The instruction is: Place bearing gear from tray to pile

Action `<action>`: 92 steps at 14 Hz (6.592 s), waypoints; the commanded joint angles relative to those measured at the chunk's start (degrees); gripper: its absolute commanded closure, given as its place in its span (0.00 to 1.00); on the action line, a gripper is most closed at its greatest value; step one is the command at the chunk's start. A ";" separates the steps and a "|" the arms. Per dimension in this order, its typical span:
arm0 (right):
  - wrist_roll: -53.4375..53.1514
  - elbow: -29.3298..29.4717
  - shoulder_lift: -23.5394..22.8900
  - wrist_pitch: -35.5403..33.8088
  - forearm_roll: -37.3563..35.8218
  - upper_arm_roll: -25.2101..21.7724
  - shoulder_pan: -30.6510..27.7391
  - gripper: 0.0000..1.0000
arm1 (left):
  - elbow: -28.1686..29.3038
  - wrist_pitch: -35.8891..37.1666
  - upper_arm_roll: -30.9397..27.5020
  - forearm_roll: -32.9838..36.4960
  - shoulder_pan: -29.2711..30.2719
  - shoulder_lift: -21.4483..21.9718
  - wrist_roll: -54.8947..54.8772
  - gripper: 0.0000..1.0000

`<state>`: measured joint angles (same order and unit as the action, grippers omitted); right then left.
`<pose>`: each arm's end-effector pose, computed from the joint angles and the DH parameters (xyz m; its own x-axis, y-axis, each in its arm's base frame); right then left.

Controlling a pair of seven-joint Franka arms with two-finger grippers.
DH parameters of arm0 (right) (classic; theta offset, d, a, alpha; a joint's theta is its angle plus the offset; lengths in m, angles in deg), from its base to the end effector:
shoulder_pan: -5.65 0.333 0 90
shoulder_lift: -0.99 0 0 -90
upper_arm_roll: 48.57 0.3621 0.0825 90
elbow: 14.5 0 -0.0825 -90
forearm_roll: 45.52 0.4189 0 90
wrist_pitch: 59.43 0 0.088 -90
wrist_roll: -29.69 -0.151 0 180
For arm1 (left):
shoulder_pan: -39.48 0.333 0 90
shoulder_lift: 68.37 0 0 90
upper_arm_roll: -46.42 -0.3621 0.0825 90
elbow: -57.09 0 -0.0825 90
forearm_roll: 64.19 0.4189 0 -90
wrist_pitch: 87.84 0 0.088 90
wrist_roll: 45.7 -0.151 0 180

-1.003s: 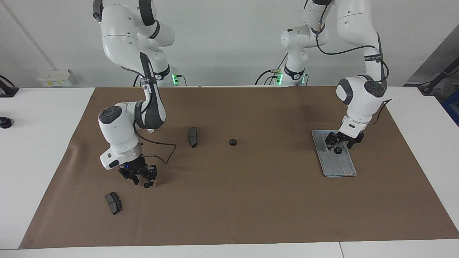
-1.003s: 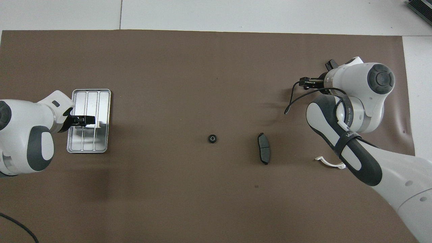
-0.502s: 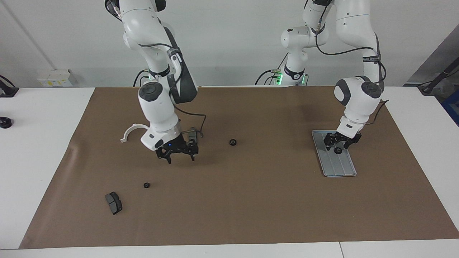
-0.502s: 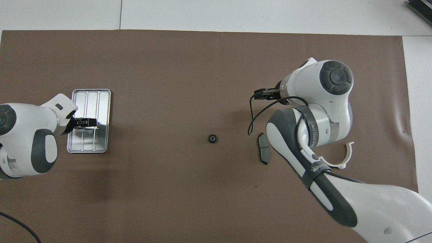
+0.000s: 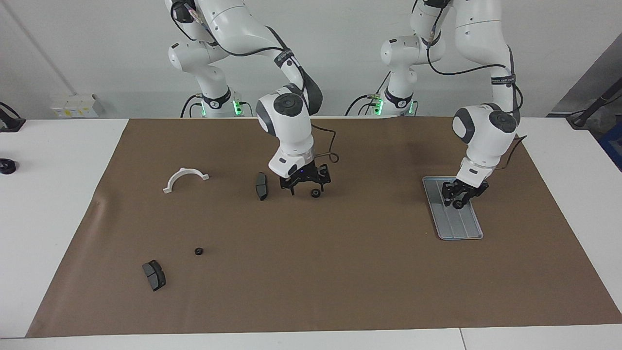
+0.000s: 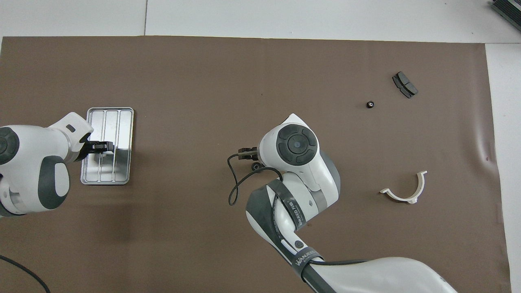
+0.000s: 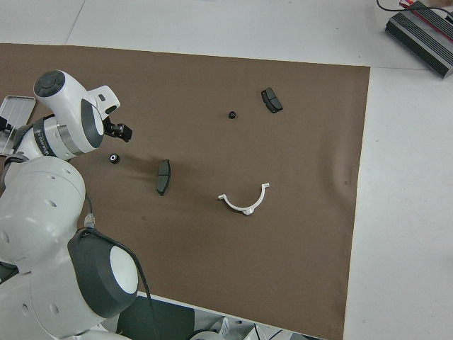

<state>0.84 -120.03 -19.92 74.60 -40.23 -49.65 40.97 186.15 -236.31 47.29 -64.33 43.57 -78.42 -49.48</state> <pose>0.5754 0.3979 0.3215 0.9962 0.0309 0.0815 0.0407 -0.9917 -0.1219 0.5915 0.0333 0.2778 0.9867 -0.0078 0.1626 -0.0068 -1.0000 -0.0065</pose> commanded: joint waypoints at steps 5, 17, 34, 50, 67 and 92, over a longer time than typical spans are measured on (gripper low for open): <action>-7.35 -2.22 -3.43 4.84 -7.05 -0.15 3.18 0.00 | 0.50 -4.28 0.36 -0.30 1.54 -1.82 -1.32 0.43; -11.05 -3.45 -4.13 7.30 -9.95 -0.06 3.71 0.73 | -2.13 1.24 0.62 -0.39 -1.26 3.36 1.67 0.94; 23.80 -6.25 7.29 -2.73 -8.37 -0.15 -30.45 1.00 | -13.82 1.34 0.36 0.05 -40.81 -8.84 43.50 0.94; 33.33 -5.38 -0.36 6.86 0.07 -0.06 -36.99 0.00 | -10.14 18.46 0.27 0.05 -28.36 4.14 26.92 0.00; -0.31 -2.04 4.22 0.08 -4.94 0.11 -4.48 0.00 | -36.58 49.49 0.10 -0.30 -3.04 9.52 -1.21 0.00; -6.22 -3.36 -4.57 10.20 -8.90 0.03 2.57 1.00 | -29.56 52.58 0.27 -0.48 -2.77 15.58 -1.49 0.00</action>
<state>-3.21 -122.57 -24.60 84.22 -47.94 -49.67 43.58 155.02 -183.98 47.45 -64.32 40.30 -64.41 -50.41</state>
